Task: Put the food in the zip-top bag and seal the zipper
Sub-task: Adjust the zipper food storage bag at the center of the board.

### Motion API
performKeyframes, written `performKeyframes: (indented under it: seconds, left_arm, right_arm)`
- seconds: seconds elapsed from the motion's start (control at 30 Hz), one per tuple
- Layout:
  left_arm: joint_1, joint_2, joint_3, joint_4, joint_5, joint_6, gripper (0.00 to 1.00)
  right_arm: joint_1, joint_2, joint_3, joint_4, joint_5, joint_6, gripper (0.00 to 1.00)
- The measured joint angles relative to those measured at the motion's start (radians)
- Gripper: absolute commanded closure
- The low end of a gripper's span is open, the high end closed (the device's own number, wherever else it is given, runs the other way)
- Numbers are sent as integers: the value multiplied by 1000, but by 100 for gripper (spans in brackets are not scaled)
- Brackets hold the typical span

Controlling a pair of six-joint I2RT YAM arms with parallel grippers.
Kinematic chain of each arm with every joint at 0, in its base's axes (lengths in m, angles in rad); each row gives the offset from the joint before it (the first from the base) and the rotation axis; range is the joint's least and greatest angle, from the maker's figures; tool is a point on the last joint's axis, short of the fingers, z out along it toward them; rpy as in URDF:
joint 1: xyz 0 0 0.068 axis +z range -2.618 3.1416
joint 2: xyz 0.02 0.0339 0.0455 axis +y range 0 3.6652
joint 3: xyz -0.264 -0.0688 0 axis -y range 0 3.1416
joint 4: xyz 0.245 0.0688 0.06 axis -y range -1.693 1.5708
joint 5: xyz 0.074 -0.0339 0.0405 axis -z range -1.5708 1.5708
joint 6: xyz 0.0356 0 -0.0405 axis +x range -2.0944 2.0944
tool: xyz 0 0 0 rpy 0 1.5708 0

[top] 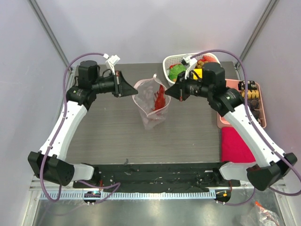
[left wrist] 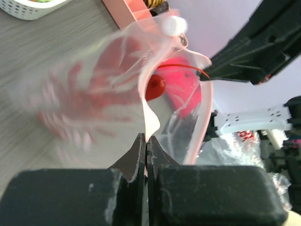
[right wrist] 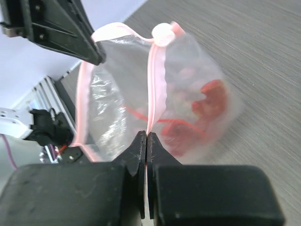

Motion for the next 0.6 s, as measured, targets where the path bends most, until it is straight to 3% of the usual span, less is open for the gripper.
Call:
performKeyframes:
  seconds: [0.37,0.6]
  left_arm:
    - [-30,-8,151,-129,24,-79,100]
    - [-67,-15,181,-145,-13,-98,100]
  right_arm:
    - [2,33,192,-142,-2,183,99]
    - [6,64,189,-149,13,248,99]
